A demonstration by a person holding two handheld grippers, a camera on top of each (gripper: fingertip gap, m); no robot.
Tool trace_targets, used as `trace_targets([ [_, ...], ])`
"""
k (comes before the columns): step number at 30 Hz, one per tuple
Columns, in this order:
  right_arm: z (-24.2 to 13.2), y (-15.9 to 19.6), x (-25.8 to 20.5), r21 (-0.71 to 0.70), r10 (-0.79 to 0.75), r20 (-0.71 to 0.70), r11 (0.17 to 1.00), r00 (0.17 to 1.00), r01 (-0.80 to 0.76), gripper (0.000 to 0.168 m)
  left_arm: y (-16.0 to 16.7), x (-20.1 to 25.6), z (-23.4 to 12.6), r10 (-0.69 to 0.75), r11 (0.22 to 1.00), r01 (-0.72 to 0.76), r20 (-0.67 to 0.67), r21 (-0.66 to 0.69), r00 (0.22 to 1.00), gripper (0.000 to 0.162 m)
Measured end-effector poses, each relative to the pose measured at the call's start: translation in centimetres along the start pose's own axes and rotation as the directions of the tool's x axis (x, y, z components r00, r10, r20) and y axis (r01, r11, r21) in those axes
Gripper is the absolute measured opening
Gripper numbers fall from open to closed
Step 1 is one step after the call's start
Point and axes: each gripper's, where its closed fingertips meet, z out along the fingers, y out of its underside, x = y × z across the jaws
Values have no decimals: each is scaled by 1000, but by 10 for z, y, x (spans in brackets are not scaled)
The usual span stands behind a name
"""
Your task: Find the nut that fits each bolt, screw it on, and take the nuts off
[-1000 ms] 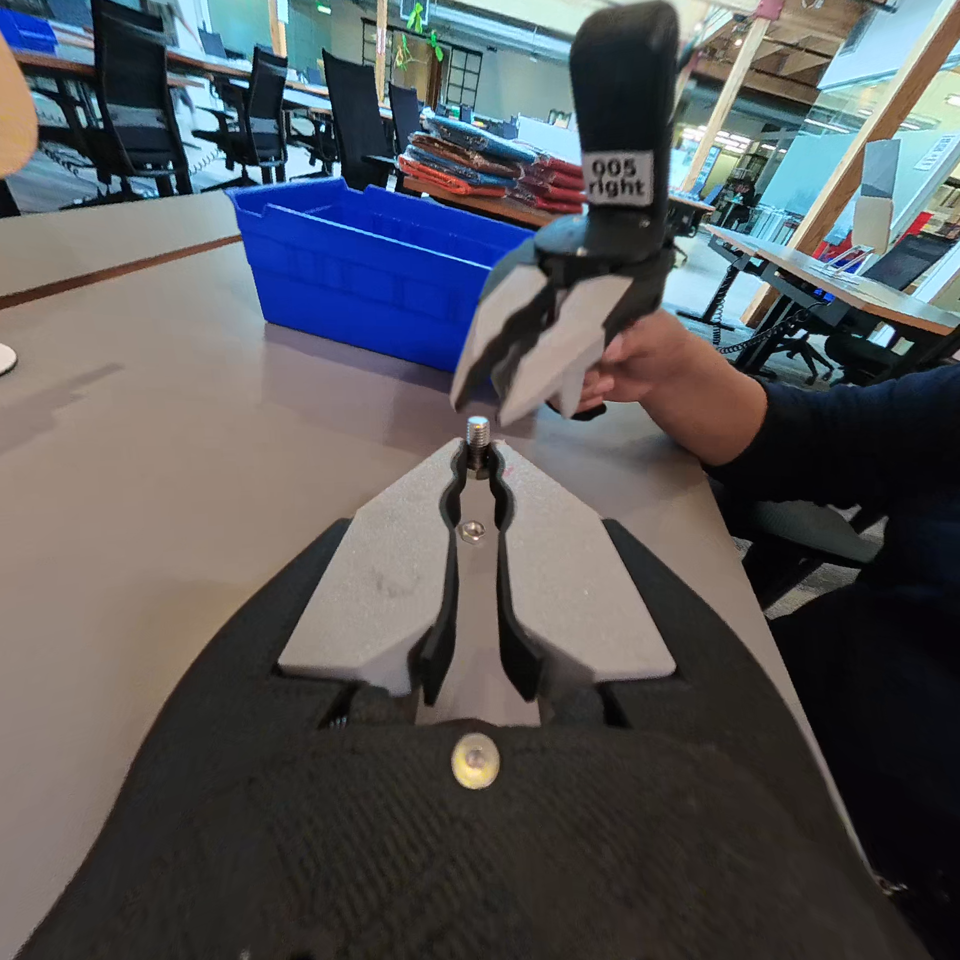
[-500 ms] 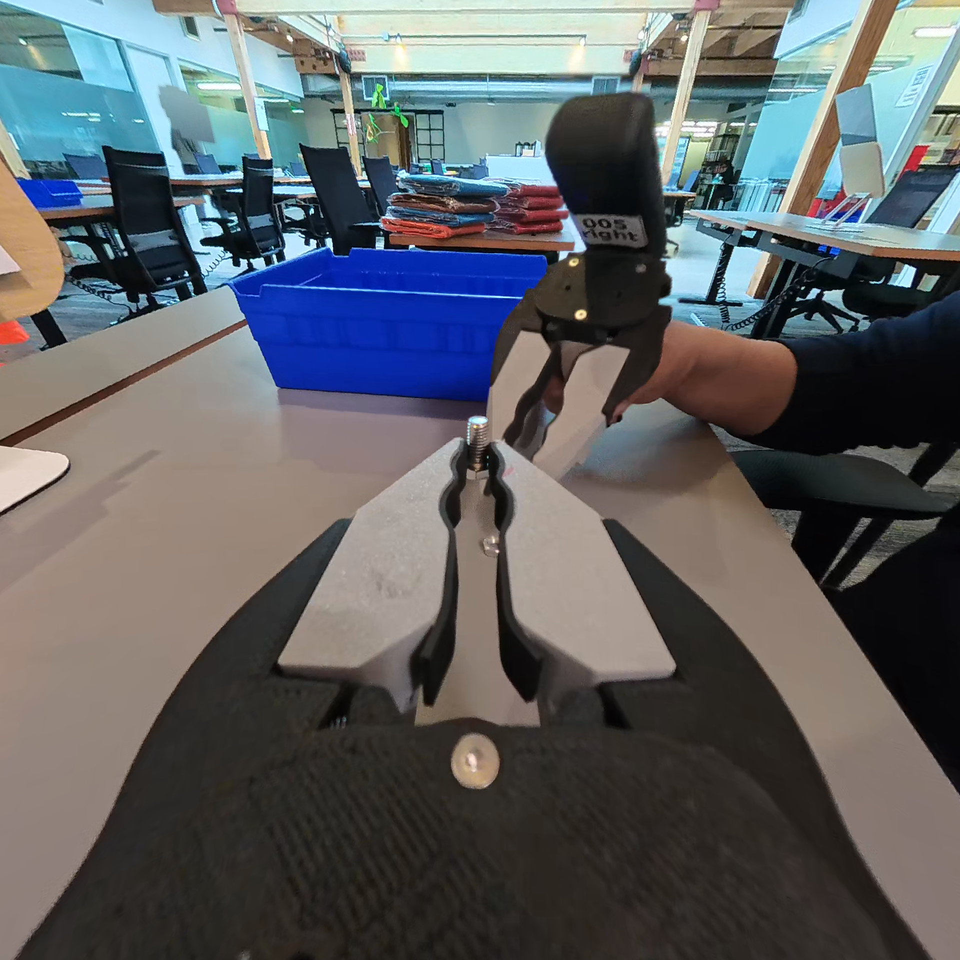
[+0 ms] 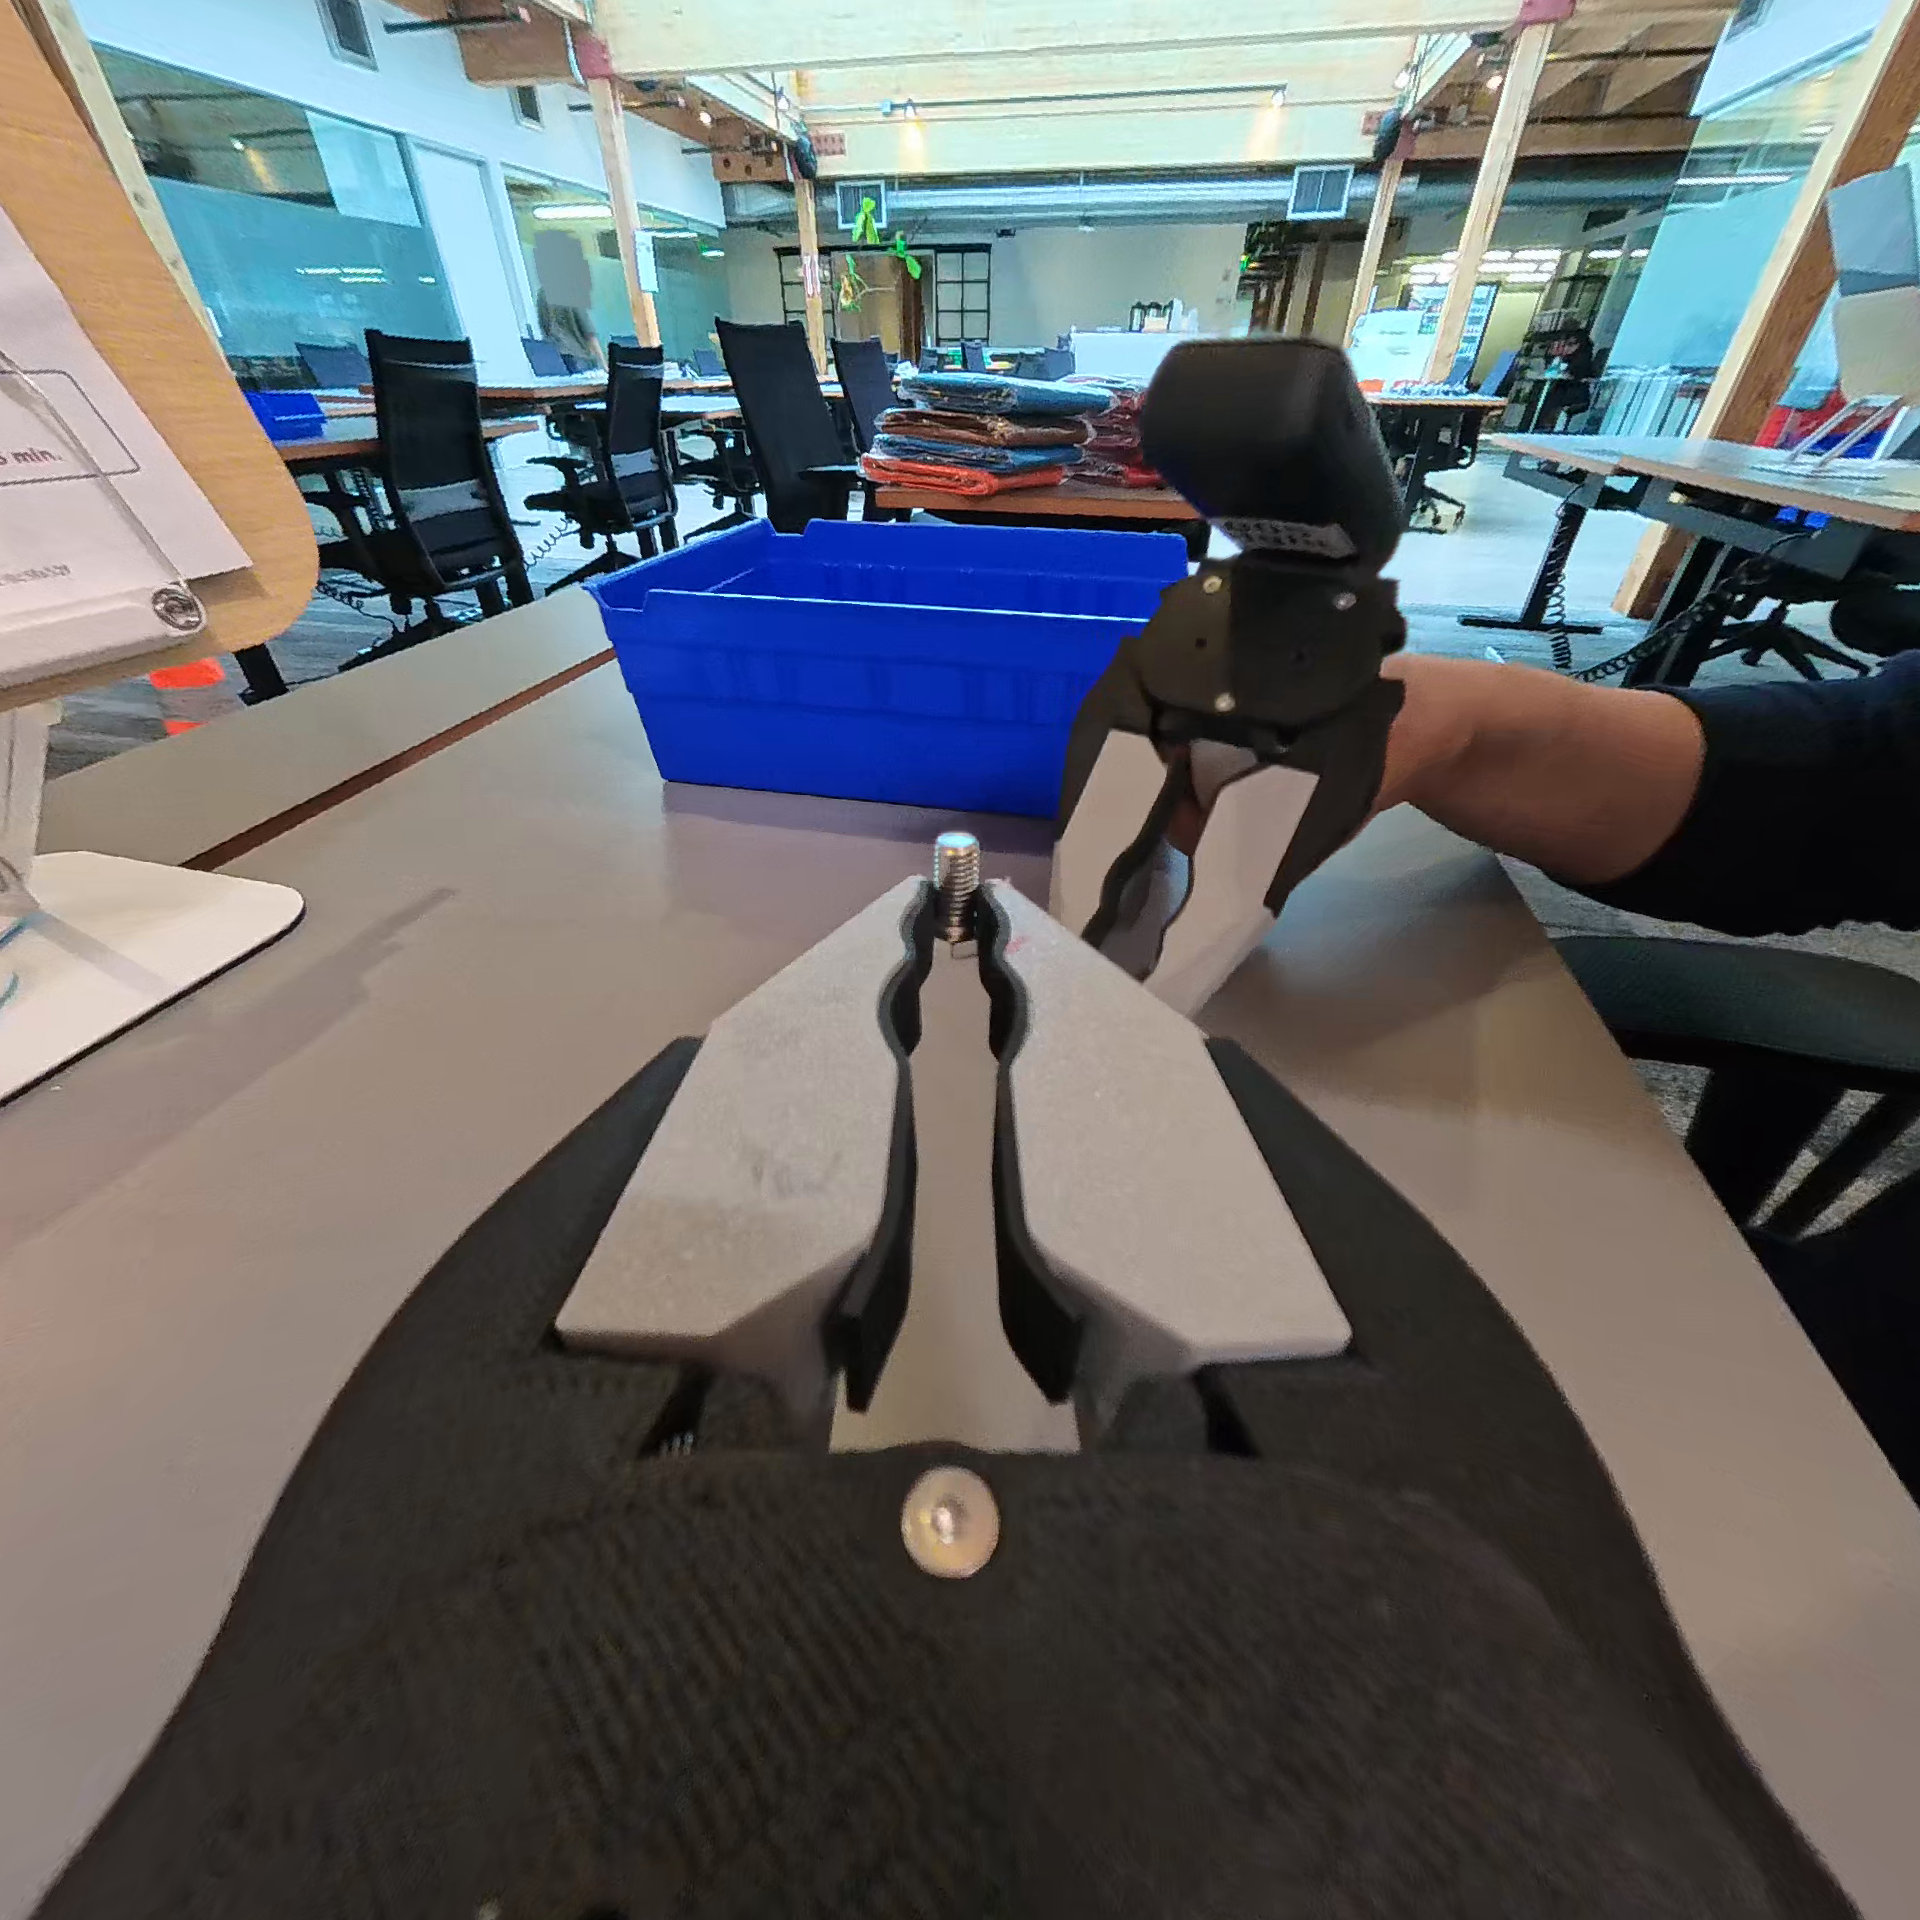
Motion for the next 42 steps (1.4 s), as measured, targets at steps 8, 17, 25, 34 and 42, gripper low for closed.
trace_targets([
  [8,11,-5,2,-9,69,-51,998,996,-69,25,-1,-1,0,1,1000,-1,9,3,1000,5],
  [17,14,0,2,-70,76,-158,994,984,-88,18,1,-1,2,-6,1000,6,12,-10,1000,5],
  [25,17,-5,5,-50,0,-168,999,986,-9,11,1,3,3,-4,1000,4,-12,-14,1000,5],
  [34,-41,-63,-9,93,-87,11,992,996,86,11,7,24,13,-3,999,-2,-96,-51,995,5],
  [42,-62,-107,-12,109,-150,75,984,986,142,11,1,28,12,1,1000,-4,-105,-27,994,5],
])
